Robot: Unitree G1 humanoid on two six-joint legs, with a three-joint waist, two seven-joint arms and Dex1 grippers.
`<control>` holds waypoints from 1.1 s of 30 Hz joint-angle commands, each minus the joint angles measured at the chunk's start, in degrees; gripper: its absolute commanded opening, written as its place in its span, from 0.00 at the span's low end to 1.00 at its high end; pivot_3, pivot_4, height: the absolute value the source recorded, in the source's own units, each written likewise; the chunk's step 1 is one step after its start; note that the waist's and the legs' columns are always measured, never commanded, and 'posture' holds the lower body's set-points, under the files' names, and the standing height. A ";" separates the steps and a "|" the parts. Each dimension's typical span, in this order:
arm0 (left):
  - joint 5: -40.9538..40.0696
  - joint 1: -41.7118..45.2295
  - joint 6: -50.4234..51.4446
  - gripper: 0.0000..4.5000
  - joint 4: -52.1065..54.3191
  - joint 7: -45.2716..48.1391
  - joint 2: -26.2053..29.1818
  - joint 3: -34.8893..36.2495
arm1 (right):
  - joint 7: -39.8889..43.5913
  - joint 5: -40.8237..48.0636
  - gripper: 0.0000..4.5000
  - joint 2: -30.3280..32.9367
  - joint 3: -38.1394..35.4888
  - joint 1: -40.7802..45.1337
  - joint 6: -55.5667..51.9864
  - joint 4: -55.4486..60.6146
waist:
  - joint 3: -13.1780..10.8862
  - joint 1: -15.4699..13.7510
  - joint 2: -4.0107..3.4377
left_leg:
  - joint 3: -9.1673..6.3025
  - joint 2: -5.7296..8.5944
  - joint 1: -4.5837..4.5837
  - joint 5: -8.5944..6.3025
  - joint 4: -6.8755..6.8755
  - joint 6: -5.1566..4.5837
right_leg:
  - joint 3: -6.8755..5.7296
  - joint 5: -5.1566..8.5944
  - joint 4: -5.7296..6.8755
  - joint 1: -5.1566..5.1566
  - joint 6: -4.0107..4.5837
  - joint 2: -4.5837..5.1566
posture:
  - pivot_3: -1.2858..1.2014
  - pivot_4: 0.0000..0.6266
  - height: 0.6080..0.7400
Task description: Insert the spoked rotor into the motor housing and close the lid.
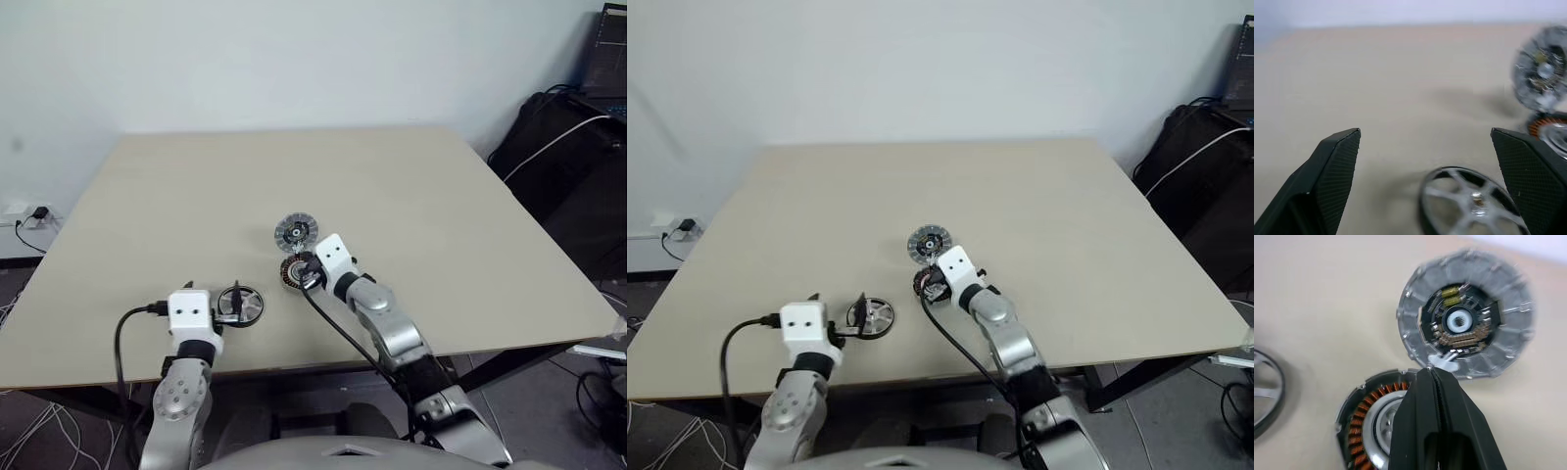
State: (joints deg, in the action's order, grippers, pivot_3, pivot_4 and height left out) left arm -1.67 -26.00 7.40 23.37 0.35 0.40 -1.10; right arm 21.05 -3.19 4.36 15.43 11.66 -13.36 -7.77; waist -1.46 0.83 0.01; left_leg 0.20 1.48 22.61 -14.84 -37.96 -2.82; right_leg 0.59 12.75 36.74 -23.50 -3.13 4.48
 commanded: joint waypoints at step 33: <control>-39.53 4.24 17.10 1.00 -5.65 4.30 -7.16 7.04 | -1.73 2.43 0.01 3.22 -1.33 -10.28 -8.53 17.56 | -0.21 -0.15 0.34 | 0.01 0.00 0.01 0.00 -0.13 -0.01 | -0.04 0.19 -0.07 0.07 -0.32 -0.26 | 0.52 0.00 1.00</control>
State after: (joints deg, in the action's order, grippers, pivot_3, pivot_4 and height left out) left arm -39.70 -23.36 24.30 17.73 4.21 -4.29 6.26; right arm 19.61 -1.36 7.84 14.31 0.86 -21.97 7.21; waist -1.68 0.68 0.35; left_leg 0.21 1.48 22.62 -14.83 -38.08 -2.83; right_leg 0.56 12.95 36.67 -23.43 -3.45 4.22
